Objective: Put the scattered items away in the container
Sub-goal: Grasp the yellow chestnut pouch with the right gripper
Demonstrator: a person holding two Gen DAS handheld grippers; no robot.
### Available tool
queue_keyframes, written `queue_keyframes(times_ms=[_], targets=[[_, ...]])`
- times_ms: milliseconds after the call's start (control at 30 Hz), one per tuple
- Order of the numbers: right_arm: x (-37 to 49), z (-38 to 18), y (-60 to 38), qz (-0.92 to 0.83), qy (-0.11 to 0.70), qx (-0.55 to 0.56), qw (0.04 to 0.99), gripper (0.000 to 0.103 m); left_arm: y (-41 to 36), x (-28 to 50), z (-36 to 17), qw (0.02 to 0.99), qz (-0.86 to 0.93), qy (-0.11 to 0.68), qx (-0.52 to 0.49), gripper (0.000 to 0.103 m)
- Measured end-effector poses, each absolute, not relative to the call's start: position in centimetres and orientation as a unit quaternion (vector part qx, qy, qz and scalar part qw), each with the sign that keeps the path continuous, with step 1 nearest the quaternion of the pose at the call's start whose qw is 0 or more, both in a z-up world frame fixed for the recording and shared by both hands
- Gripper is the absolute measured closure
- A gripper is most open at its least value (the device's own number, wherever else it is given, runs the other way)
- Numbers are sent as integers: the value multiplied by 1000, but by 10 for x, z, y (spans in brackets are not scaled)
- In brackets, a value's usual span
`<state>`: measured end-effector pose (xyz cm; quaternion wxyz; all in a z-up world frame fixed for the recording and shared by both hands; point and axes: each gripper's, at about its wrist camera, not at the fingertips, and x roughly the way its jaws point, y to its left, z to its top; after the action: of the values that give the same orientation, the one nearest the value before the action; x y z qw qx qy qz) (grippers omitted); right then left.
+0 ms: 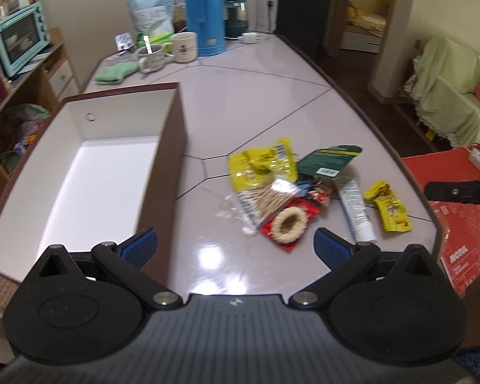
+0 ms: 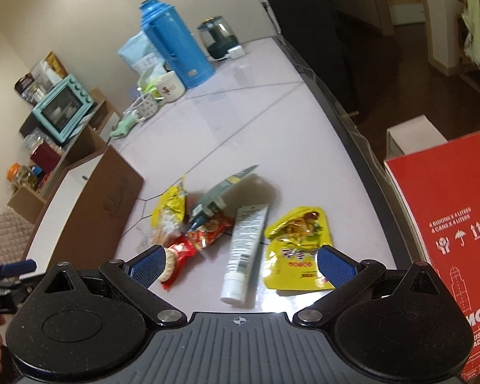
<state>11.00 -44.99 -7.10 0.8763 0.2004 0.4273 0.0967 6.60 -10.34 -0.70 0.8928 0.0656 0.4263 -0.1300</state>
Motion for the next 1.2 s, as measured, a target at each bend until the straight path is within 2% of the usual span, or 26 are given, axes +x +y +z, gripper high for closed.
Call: queue_keyframes(times_ms=[533, 600, 900, 1033, 1067, 1100, 1200], targets=[[158, -128, -459, 80, 484, 124, 862, 1, -139, 94, -37, 871, -157, 462, 54, 1], [166, -135, -457, 86, 491, 107, 860, 25, -141, 97, -40, 869, -156, 466, 55, 1], [185, -157, -444, 90, 506, 56, 856, 24, -146, 111, -55, 859, -149, 487, 55, 1], [188, -161, -430, 97, 501, -8, 860, 25, -148, 117, -63, 855, -147, 494, 53, 1], [187, -163, -425, 100, 499, -30, 860, 26, -149, 119, -66, 854, -147, 496, 54, 1], [185, -164, -420, 103, 494, -59, 862, 33, -150, 121, -68, 853, -147, 497, 55, 2], [181, -164, -422, 116, 486, -61, 864, 37, -153, 125, -78, 851, -147, 500, 58, 4]])
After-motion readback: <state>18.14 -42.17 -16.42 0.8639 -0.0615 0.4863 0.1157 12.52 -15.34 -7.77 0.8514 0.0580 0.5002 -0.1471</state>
